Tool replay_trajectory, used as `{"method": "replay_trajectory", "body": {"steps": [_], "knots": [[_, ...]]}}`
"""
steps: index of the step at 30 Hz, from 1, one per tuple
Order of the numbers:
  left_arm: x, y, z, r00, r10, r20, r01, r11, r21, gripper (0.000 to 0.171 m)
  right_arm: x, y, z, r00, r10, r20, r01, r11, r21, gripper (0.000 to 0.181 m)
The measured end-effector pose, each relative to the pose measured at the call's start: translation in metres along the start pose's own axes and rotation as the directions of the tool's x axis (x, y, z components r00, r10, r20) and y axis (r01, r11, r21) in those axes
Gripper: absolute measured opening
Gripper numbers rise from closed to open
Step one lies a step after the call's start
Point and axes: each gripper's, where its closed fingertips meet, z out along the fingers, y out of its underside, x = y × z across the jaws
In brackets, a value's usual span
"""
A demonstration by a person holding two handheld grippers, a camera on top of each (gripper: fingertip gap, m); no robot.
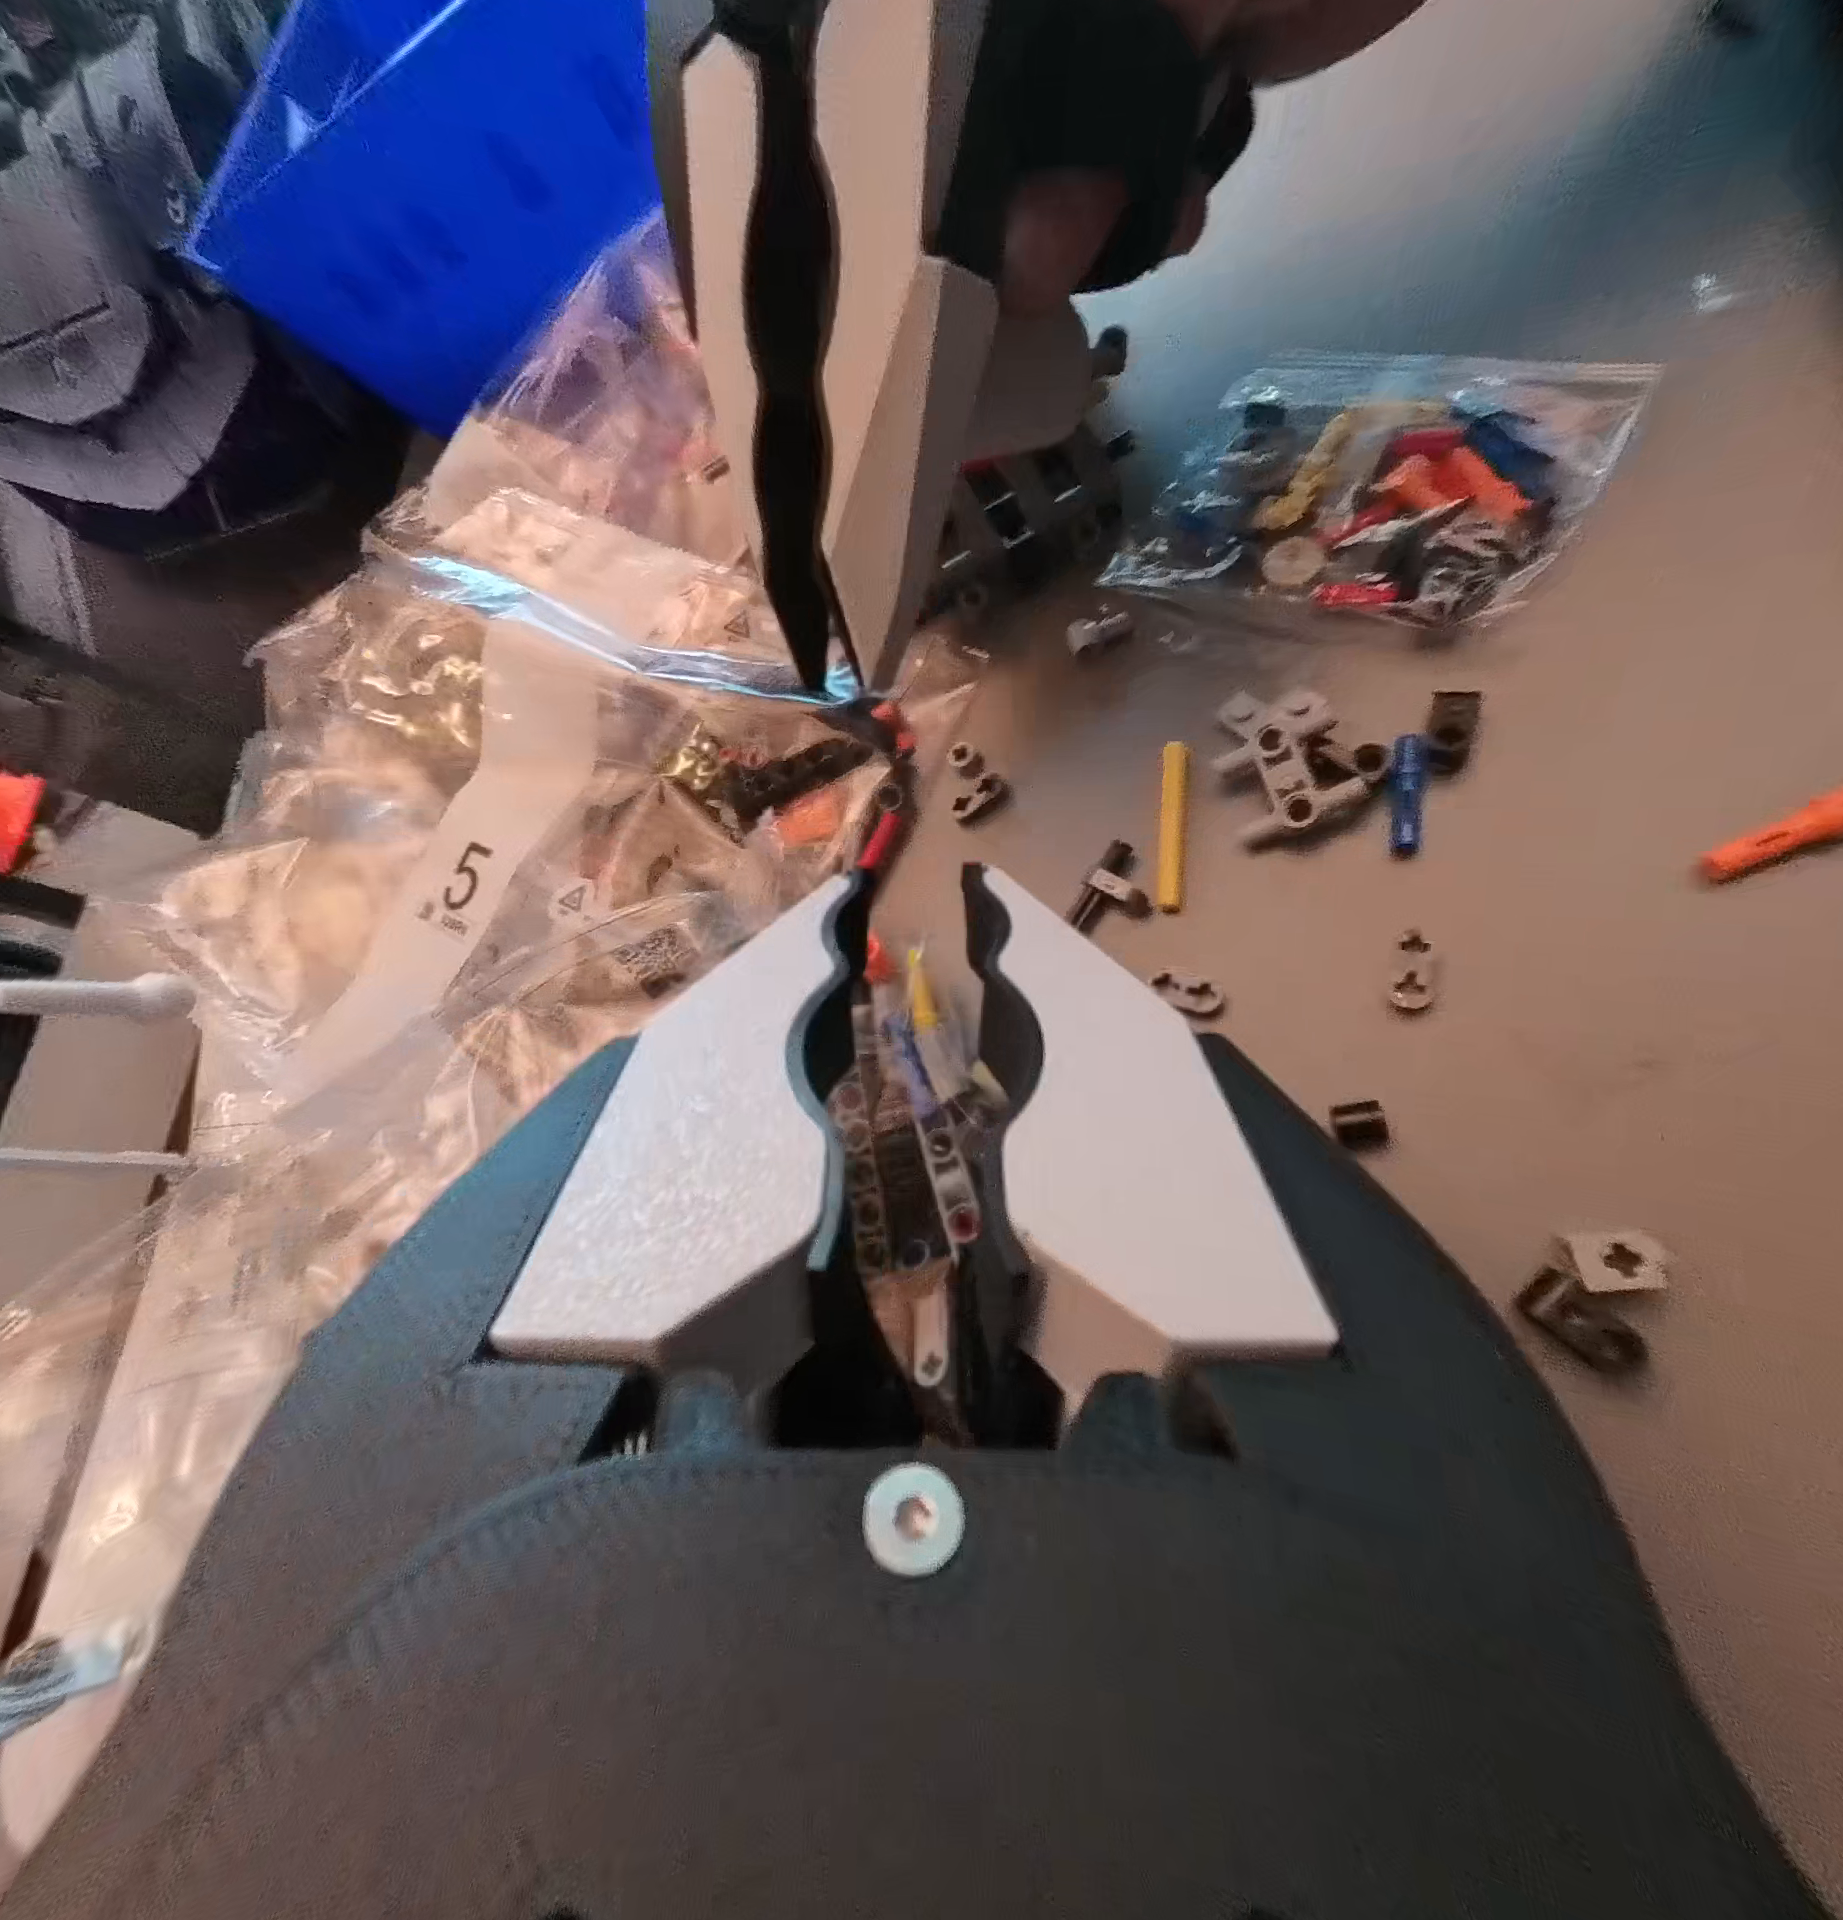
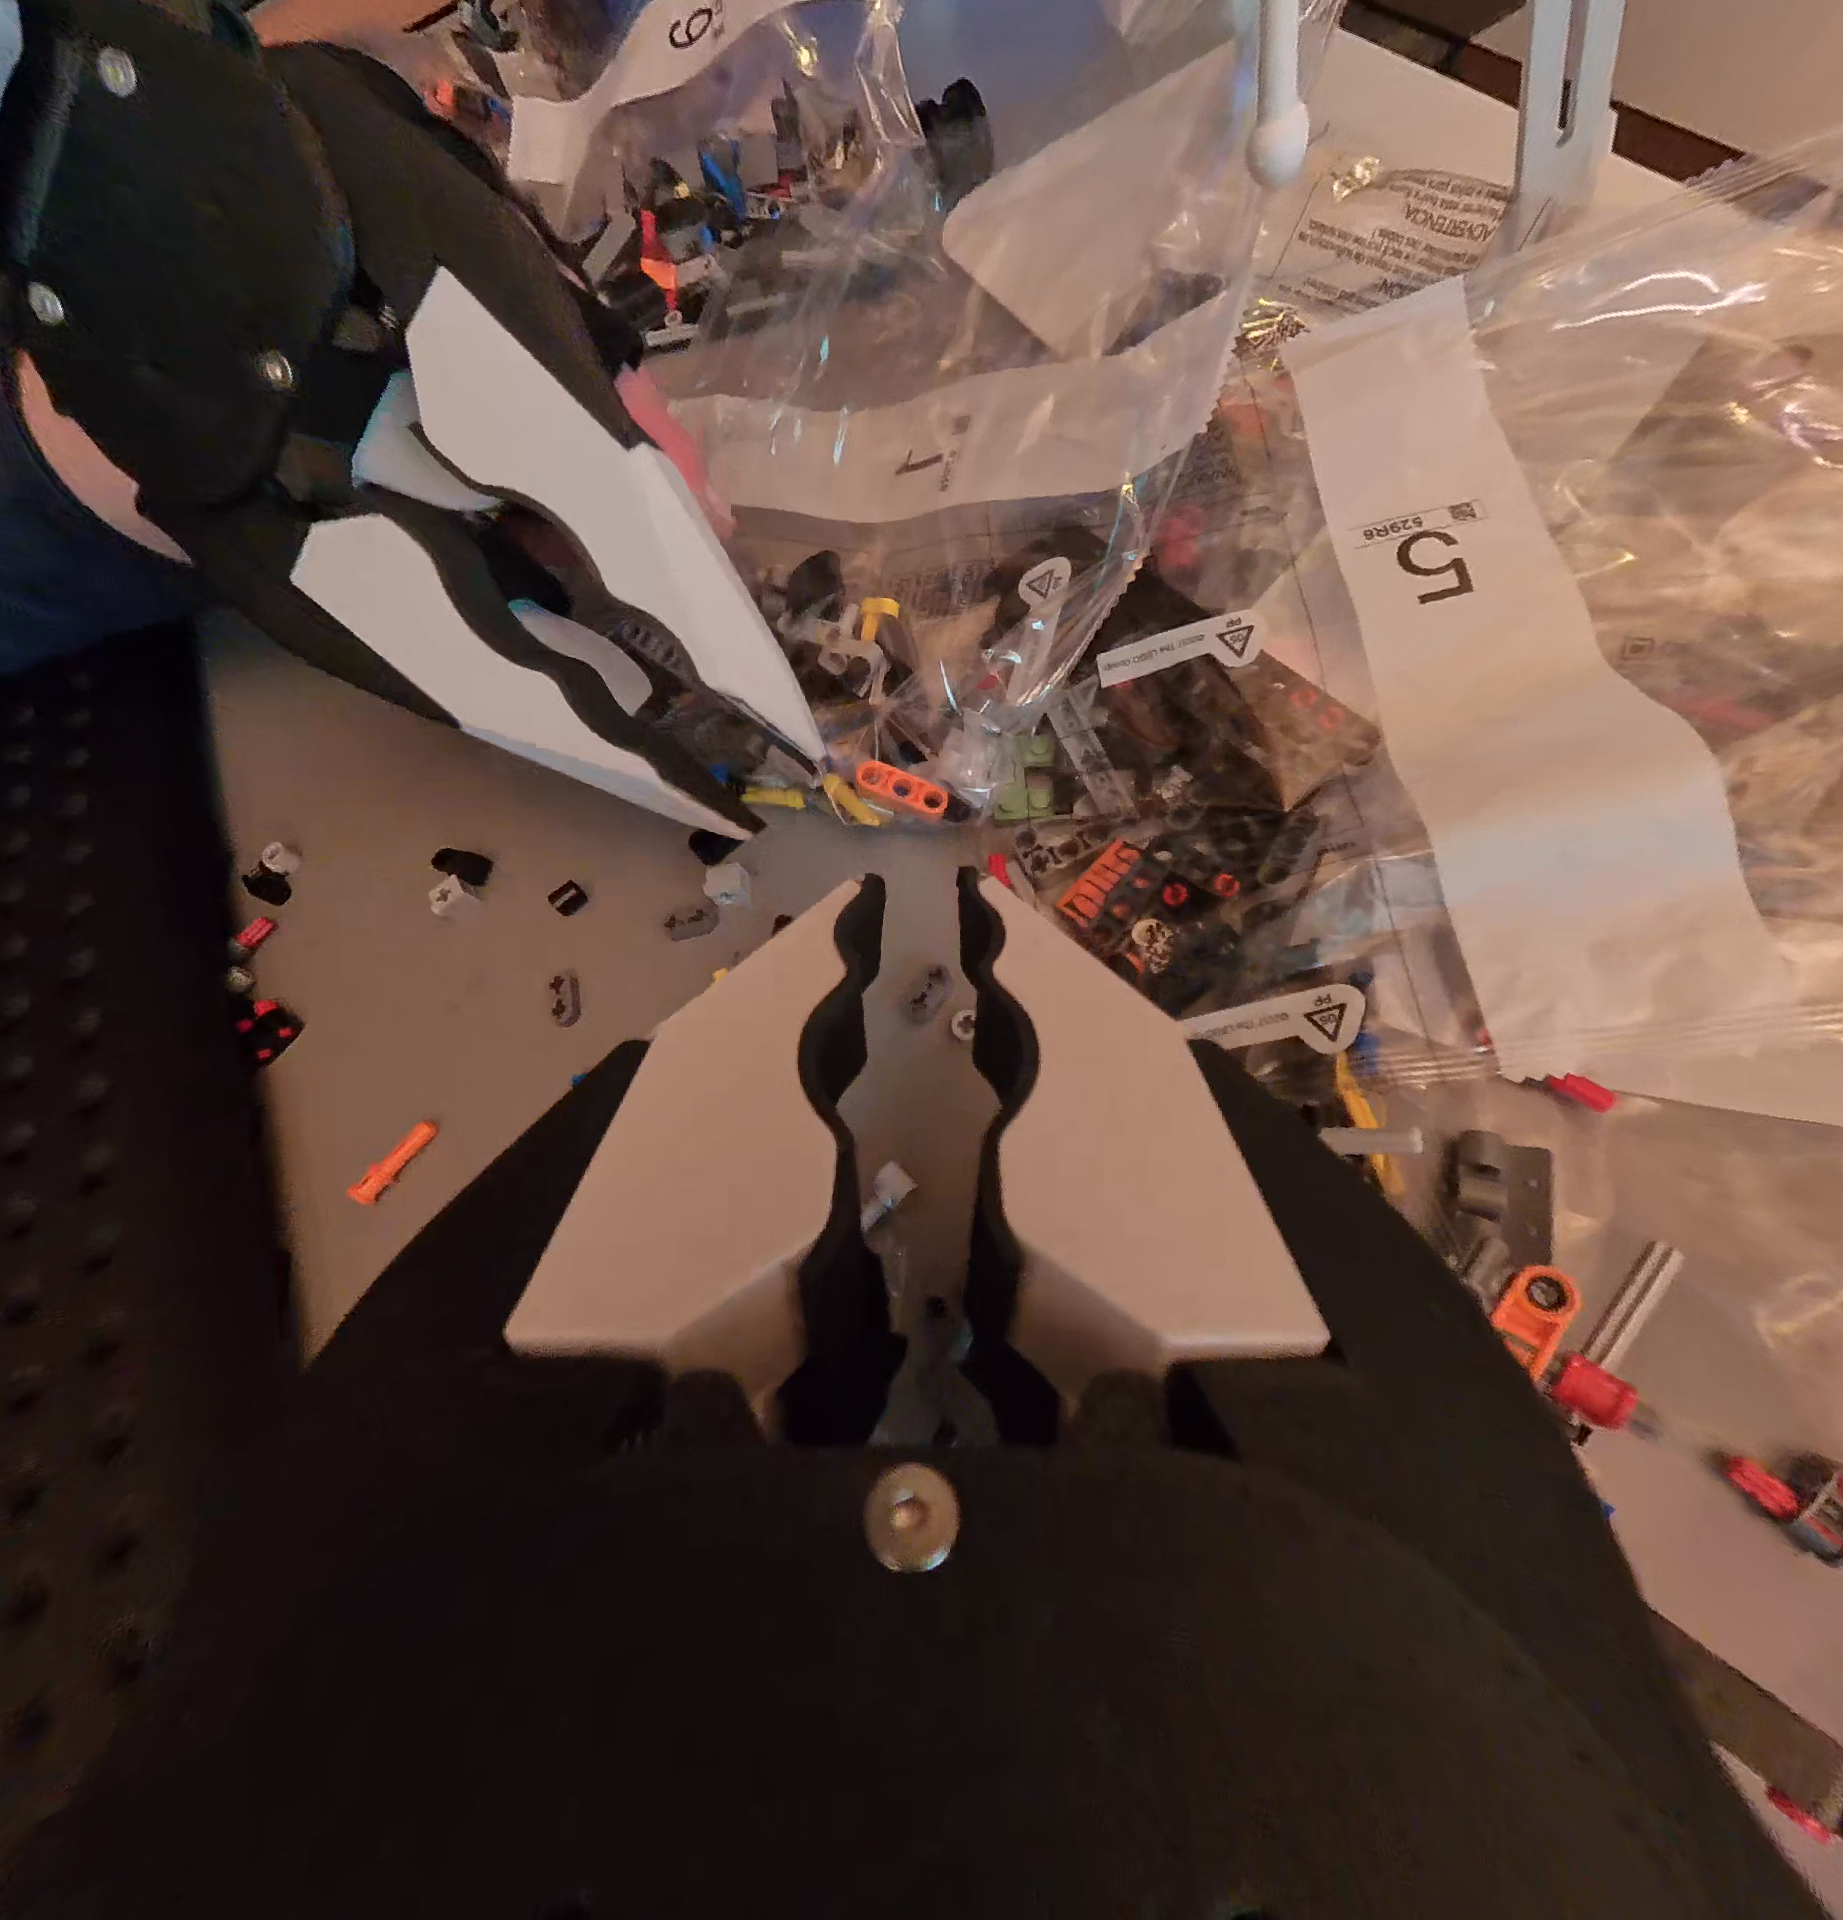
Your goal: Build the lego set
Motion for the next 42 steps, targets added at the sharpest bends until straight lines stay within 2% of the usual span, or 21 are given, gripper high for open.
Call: {"method": "replay_trajectory", "body": {"steps": [4,7,18,24,29,35,37,39,42], "knots": [[0.002,0.005,-0.004,1.0,-0.014,-0.021,0.012,0.998,-0.059,0.02,-0.01,0.01,0.005,0.997,-0.071,0.027,0.072,0.995,-0.072,0.018],[-0.002,0.028,0.003,0.999,-0.051,-0.001,0.051,0.987,-0.151,0.021,-0.014,0.019,0.013,0.991,-0.132,0.03,0.135,0.982,-0.133,0.021],[-0.01,0.029,0.018,0.983,-0.183,0.022,0.185,0.974,-0.134,0.022,-0.012,0.023,0.018,0.992,-0.121,0.031,0.124,0.981,-0.147,0.017],[-0.016,0.037,0.015,0.986,-0.164,0.038,0.168,0.971,-0.17,0.019,-0.001,0.022,0.018,0.99,-0.139,-0.036,0.132,0.981,-0.145,0.022],[-0.021,0.044,0.01,0.98,-0.196,0.021,0.196,0.964,-0.178,0.019,0.01,0.027,0.028,0.976,-0.192,-0.107,0.166,0.962,-0.216,0.025],[-0.017,0.049,0.001,0.981,-0.192,-0.024,0.182,0.956,-0.228,0.02,0.017,0.03,0.036,0.96,-0.237,-0.148,0.187,0.939,-0.289,0.018],[-0.015,0.049,-0.001,0.977,-0.206,-0.047,0.191,0.957,-0.219,0.02,0.019,0.03,0.038,0.955,-0.247,-0.164,0.189,0.933,-0.306,0.01],[-0.022,0.048,-0.004,0.978,-0.208,-0.02,0.199,0.958,-0.206,0.021,0.019,0.03,0.04,0.951,-0.262,-0.166,0.198,0.925,-0.325,0.0],[-0.032,0.044,-0.011,0.973,-0.232,0.006,0.23,0.96,-0.163,0.022,0.017,0.031,0.042,0.924,-0.344,-0.168,0.267,0.893,-0.361,0.0]]}}
